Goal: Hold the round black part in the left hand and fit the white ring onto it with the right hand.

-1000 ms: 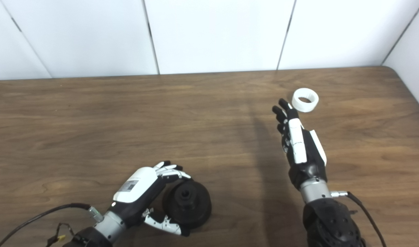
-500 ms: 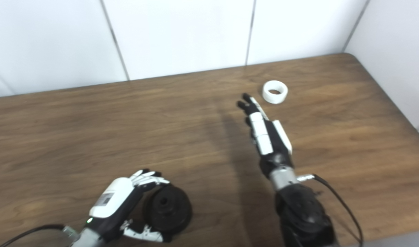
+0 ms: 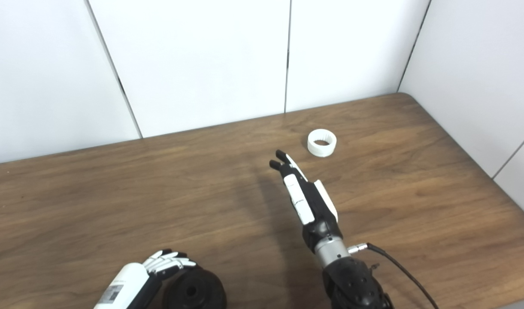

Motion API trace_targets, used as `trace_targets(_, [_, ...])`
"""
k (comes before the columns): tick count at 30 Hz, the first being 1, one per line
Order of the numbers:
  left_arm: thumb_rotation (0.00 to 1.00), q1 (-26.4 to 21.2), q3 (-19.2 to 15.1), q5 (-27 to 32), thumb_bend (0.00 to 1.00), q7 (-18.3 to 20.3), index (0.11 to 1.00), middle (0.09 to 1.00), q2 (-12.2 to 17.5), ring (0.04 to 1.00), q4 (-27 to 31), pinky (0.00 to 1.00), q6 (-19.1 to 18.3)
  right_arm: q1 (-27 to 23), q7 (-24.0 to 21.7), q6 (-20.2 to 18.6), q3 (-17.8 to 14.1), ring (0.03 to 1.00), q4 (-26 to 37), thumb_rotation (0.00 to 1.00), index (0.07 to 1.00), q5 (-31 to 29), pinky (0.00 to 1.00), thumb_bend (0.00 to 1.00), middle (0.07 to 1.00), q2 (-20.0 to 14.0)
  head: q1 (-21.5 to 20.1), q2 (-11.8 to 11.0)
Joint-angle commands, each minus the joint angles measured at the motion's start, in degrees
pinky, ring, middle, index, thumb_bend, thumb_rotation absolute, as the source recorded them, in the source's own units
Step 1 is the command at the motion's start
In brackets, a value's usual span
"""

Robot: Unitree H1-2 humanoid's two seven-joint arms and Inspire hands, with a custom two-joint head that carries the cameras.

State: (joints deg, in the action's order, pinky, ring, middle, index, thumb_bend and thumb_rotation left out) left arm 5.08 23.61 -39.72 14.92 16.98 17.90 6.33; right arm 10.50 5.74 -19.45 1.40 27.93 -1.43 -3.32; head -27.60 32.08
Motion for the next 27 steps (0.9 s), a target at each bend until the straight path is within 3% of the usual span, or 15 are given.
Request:
trace_targets(1, [0.05,0.7,-0.2,-0.6,0.52,-0.2,0.482,0.770,0.8,0.840,-1.7,0.92,0.6,8.3,0.5,4.6,0.1,0.979,2.1,1.00,0.950,-0.8,1.00,0.58,0.913,3.7,0.0,0.1])
trace_targets(5, [0.05,0.7,-0.4,-0.9,0.52,-0.7,0.482,0.771,0.9,0.844,-2.6,0.92,1.3,7.4,-0.2,4.0,-1.5,0.970,4.8,1.00,0.951,-3.6,1.00,0.56,0.928,2.5,-0.8,-0.5])
trace_targets(10, [0.05,0.7,-0.4,-1.5,0.52,-1.1,0.483,0.773,1.2,0.846,-3.4,0.92,1.8,5.1,0.1,0.0,-3.9,0.982,8.9,1.00,0.963,-5.8,0.99,0.61,0.950,1.5,-1.4,-0.7])
trace_targets(17, [0.05,0.8,-0.3,-1.6,0.52,-1.6,0.482,0.772,1.4,0.848,-4.6,0.93,2.5,-0.9,0.2,-3.9,-7.9,0.959,13.0,0.96,0.930,-3.0,1.00,0.58,0.923,-2.4,-2.5,-1.2])
trace_targets(19, [0.05,0.7,-0.3,-1.7,0.52,-1.7,0.482,0.773,1.5,0.849,-4.9,0.93,2.7,-3.5,0.1,-5.1,-9.7,0.954,13.5,0.86,0.919,-1.7,1.00,0.57,0.919,-4.4,-2.6,-1.2])
trace_targets(21, [0.05,0.7,-0.2,-2.1,0.52,-1.7,0.482,0.772,1.5,0.847,-5.0,0.93,2.7,-6.2,-0.4,-6.0,-11.5,0.935,13.2,0.59,0.911,-0.1,0.92,0.58,0.915,-6.7,-2.6,-1.2])
trace_targets(23, [0.05,0.7,-0.1,-2.2,0.52,-1.6,0.482,0.772,1.5,0.846,-5.0,0.93,2.6,-8.3,-0.7,-6.7,-11.9,0.926,12.1,0.51,0.904,4.2,0.91,0.62,0.908,-9.9,-2.6,-1.2])
trace_targets(25, [0.05,0.7,0.0,-2.2,0.52,-1.5,0.482,0.774,1.4,0.848,-4.9,0.93,2.3,-10.2,-1.7,-7.2,-11.4,0.917,10.2,0.43,0.895,9.9,0.92,0.73,0.906,-14.4,-2.6,-1.2])
trace_targets(27, [0.05,0.7,-0.1,-2.2,0.52,-1.7,0.482,0.773,1.4,0.848,-4.9,0.93,2.5,-12.7,-5.9,-7.4,-11.3,0.925,7.0,0.39,0.893,17.2,0.94,0.82,0.914,-19.7,-2.7,-1.2])
